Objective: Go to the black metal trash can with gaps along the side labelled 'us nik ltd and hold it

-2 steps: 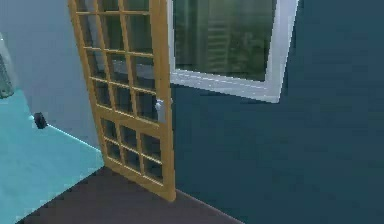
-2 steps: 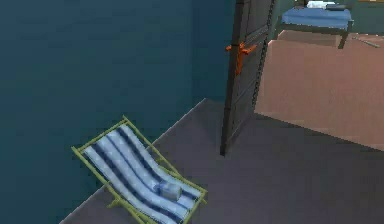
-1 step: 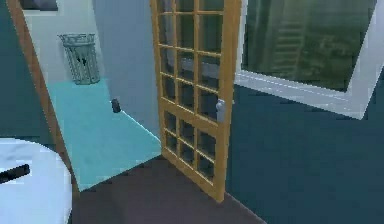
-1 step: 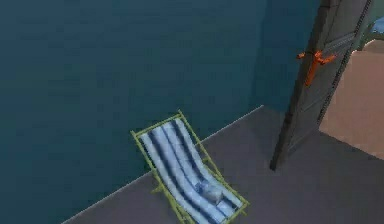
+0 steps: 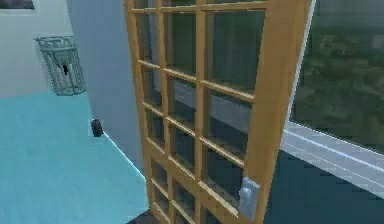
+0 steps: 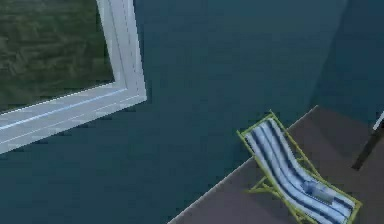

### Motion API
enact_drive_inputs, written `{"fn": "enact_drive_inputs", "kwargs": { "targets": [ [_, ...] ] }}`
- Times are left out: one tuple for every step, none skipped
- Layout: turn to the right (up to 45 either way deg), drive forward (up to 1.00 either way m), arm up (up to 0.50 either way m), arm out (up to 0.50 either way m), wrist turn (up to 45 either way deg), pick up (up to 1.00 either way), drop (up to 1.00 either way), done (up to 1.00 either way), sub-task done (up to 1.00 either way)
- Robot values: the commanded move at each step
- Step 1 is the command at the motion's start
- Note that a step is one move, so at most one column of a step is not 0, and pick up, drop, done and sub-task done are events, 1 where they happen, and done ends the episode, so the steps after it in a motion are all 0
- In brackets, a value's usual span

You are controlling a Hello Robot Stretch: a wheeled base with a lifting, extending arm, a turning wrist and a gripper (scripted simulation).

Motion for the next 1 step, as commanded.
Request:
{"fn": "enact_drive_inputs", "kwargs": {
  "targets": [
    [-39.0, 0.00, 0.00, 0.00, 0.0, 0.00, 0.00, 0.00, 0.00]
  ]
}}
